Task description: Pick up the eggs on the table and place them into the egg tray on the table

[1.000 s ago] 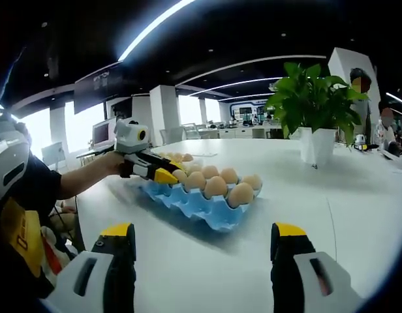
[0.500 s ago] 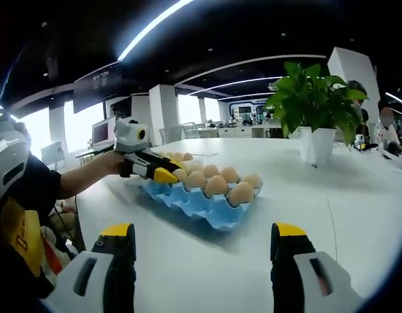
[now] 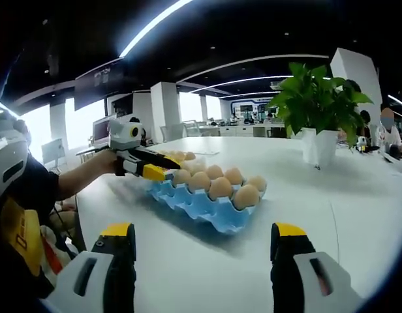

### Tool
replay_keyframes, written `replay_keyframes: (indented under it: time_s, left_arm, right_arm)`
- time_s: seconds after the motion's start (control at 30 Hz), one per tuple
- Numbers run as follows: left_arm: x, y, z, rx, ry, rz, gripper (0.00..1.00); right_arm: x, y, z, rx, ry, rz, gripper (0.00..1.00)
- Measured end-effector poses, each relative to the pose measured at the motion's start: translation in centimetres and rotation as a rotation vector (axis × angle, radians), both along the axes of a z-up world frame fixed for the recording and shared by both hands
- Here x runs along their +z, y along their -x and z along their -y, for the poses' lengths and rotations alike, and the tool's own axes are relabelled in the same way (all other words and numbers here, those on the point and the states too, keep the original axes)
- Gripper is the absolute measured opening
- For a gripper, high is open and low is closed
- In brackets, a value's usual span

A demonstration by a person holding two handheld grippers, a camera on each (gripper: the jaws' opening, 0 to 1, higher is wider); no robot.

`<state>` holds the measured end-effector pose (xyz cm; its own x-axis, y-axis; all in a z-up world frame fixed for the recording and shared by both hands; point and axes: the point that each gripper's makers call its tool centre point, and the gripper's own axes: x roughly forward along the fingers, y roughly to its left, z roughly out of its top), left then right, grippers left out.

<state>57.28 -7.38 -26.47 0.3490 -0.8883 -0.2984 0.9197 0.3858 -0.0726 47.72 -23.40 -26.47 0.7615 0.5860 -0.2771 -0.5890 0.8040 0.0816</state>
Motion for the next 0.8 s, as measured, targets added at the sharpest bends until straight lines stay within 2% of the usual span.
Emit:
replay_keyframes:
  time_s: [0.17,0.27,0.43,0.8]
  left_arm:
    - [0.6,0.7,-2.0,0.037,0.033,0.012,0.62]
    - [0.5,0.9,-3.2,0.056,0.032,0.01,0.65]
    - [0.4,1.5,-6.6,0.122,0.024,-0.003,0.75]
    - [0.9,2.9,-11.0,0.214,0.035,0.005,0.9]
  right_arm:
    - [0.0,0.0,0.1,-0.005,0.002,-0.002,0.89]
    - [0.0,-0.1,0.1,-0.007,0.004,-0.006,0.89]
    - [0.0,-0.3,0.1,-0.012,-0.002,-0.008,0.89]
    - [0.2,-0.5,-0.3,-0.007,0.001,-0.008,0.89]
